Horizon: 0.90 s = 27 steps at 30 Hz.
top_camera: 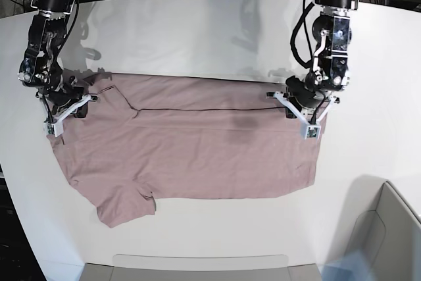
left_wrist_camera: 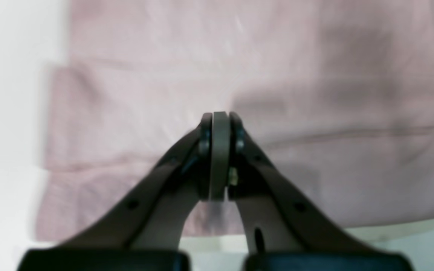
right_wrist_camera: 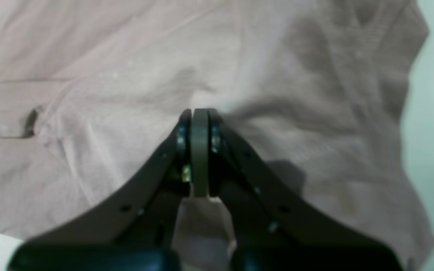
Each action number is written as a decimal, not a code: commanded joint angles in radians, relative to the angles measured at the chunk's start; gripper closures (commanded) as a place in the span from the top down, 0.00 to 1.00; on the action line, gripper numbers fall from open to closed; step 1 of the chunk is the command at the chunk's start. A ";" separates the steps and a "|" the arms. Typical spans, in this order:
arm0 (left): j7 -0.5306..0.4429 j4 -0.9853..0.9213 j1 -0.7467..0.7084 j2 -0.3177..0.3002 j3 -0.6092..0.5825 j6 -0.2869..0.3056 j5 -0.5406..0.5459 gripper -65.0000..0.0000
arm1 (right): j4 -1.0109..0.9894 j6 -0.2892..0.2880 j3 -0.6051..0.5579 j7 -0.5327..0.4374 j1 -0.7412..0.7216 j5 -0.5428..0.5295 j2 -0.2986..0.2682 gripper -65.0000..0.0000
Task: Fold the T-shirt properly
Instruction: 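Release the shoulder edge and raise both grippers back toward the collar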
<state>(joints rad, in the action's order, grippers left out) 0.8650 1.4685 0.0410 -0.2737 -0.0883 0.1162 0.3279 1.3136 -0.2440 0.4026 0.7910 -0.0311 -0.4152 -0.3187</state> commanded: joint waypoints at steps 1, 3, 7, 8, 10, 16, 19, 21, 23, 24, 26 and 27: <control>-0.017 0.001 0.018 -0.016 0.006 -0.005 -0.014 0.00 | 0.004 -0.004 0.000 -0.018 -0.010 -0.007 -0.018 0.00; -0.017 -0.027 -0.002 -0.017 0.008 -0.005 -0.016 0.00 | -0.018 -0.004 -0.001 -0.018 -0.002 -0.007 -0.018 0.00; -0.019 -0.050 -0.079 -0.046 0.012 -0.005 -0.016 0.00 | -0.024 -0.004 0.000 -0.018 0.052 -0.007 -0.021 0.00; -0.025 -0.050 -0.102 -0.062 0.008 -0.005 -0.016 0.00 | -0.021 -0.004 0.000 -0.018 0.067 -0.007 -0.021 0.00; -0.062 -0.045 -0.155 -0.080 0.006 -0.005 -0.016 0.00 | -0.006 -0.004 0.002 -0.018 0.101 -0.007 -0.032 0.00; -0.154 -0.038 -0.329 -0.128 0.015 -0.005 -0.016 0.00 | 0.067 -0.004 0.003 -0.018 0.227 -0.007 -0.067 0.00; -0.172 -0.012 -0.405 -0.128 0.015 -0.005 -0.016 0.00 | 0.106 -0.004 0.005 -0.018 0.280 -0.009 -0.075 0.00; -0.172 0.024 -0.453 -0.128 0.014 -0.005 -0.016 0.00 | 0.142 -0.004 0.005 -0.018 0.320 -0.009 -0.084 0.00; -0.171 0.068 -0.493 -0.126 0.009 -0.005 -0.016 0.00 | 0.177 -0.004 0.005 -0.018 0.357 -0.009 -0.086 0.00; -0.169 0.087 -0.508 -0.126 0.009 -0.005 -0.016 0.00 | 0.189 -0.004 0.005 -0.018 0.372 -0.009 -0.086 0.00; -0.165 0.116 -0.536 -0.126 0.011 -0.005 -0.016 0.00 | 0.198 -0.004 0.005 -0.018 0.389 -0.009 -0.087 0.00; -0.163 0.125 -0.548 -0.126 0.011 -0.005 -0.016 0.00 | 0.200 -0.004 0.005 -0.018 0.394 -0.009 -0.087 0.00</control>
<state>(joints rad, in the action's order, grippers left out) 0.5358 1.6161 -0.4709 -0.3992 -0.0662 0.1013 0.3130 1.5188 -0.2588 0.4068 0.6937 0.3481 -0.4679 -0.3931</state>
